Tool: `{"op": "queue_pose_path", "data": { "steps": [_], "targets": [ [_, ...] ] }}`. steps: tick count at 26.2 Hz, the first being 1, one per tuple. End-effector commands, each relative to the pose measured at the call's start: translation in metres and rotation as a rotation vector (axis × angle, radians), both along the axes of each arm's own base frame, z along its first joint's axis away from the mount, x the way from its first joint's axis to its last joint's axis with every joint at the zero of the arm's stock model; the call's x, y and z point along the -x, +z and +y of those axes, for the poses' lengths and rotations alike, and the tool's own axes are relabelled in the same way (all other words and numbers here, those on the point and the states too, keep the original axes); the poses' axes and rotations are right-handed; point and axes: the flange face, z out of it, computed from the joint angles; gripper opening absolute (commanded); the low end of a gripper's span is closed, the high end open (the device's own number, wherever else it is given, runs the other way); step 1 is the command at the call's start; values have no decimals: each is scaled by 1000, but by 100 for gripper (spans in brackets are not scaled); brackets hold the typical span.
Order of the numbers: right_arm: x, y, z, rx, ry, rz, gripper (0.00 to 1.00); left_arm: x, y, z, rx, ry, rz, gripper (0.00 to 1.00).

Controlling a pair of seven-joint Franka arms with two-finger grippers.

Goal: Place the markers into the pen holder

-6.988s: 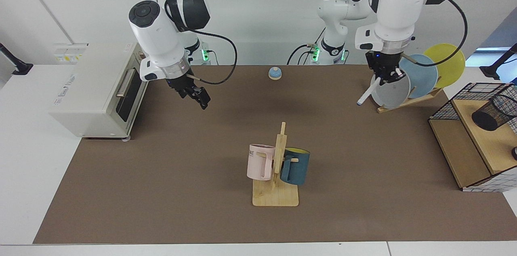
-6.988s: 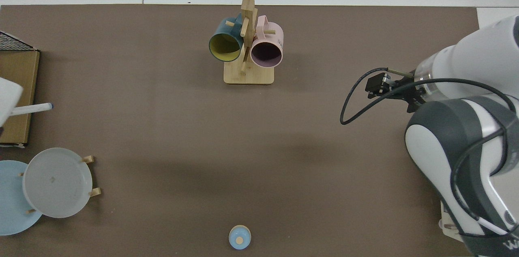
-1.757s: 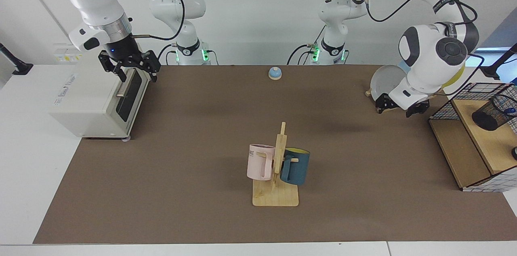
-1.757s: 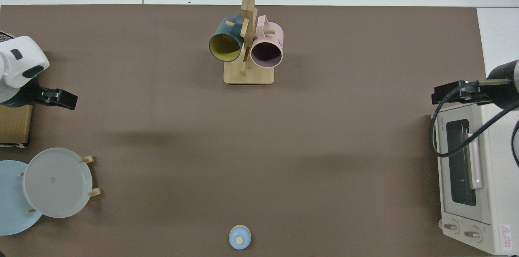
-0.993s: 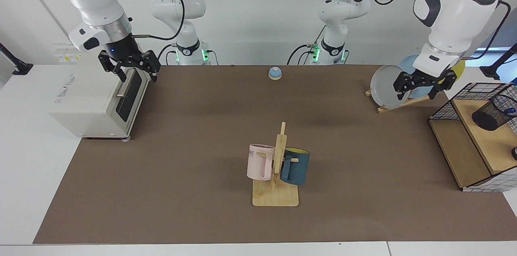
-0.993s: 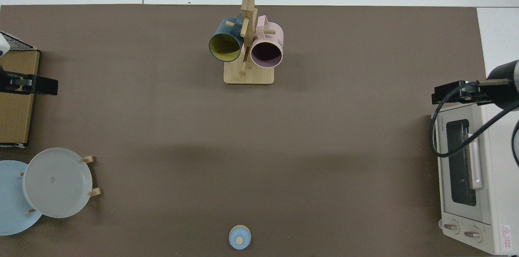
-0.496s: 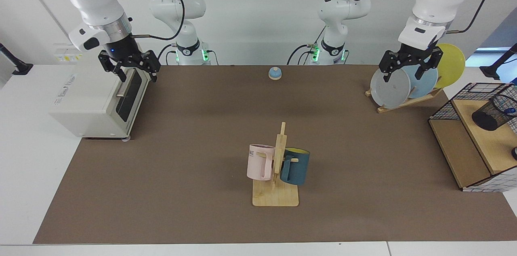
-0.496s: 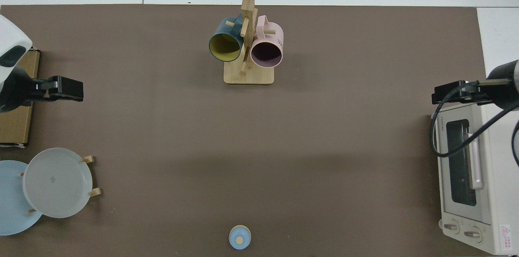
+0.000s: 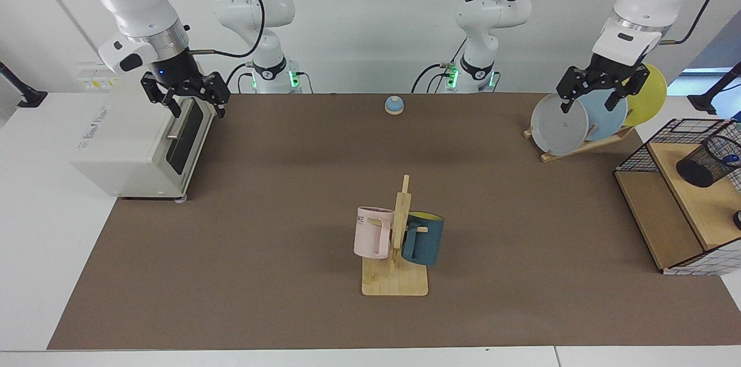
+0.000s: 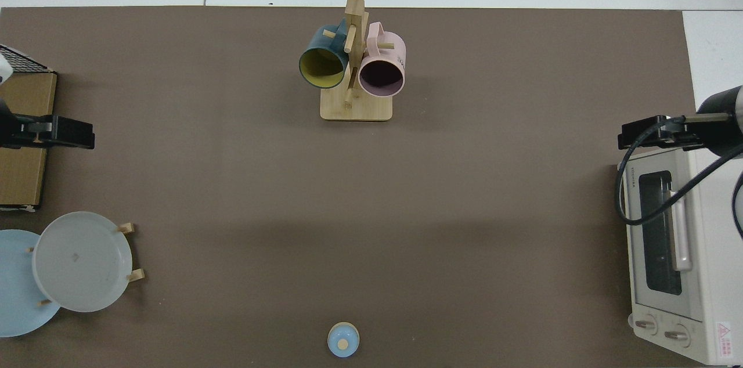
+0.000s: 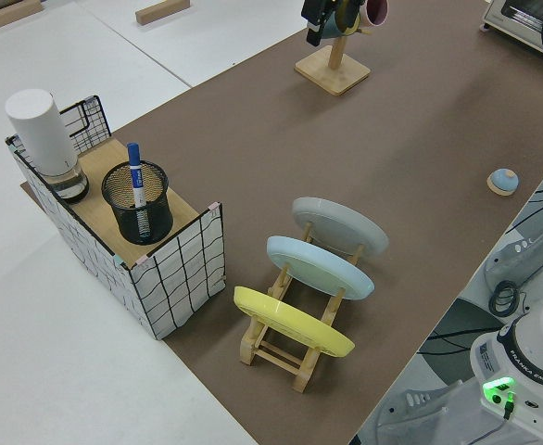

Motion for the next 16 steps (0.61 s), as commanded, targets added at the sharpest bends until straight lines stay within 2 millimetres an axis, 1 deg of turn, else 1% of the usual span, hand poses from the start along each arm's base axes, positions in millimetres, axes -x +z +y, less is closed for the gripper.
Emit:
{"op": "queue_pose_path", "data": {
  "steps": [1, 8, 10, 12, 16],
  "targets": [
    [6, 1, -1, -15, -21, 2, 100, 1, -5, -5, 10, -37, -4, 100],
    [6, 1, -1, -15, -21, 2, 100, 1, -5, -6, 10, -43, -4, 100],
    [6, 0, -1, -15, -21, 3, 100, 1, -5, -14, 9, -62, -4, 100],
    [6, 0, -1, -15, -21, 3, 100, 0, -6, -6, 12, -45, -2, 100],
    [6, 1, -1, -15, -21, 2, 100, 1, -6, -10, 48, -28, 3, 100]
  ]
}}
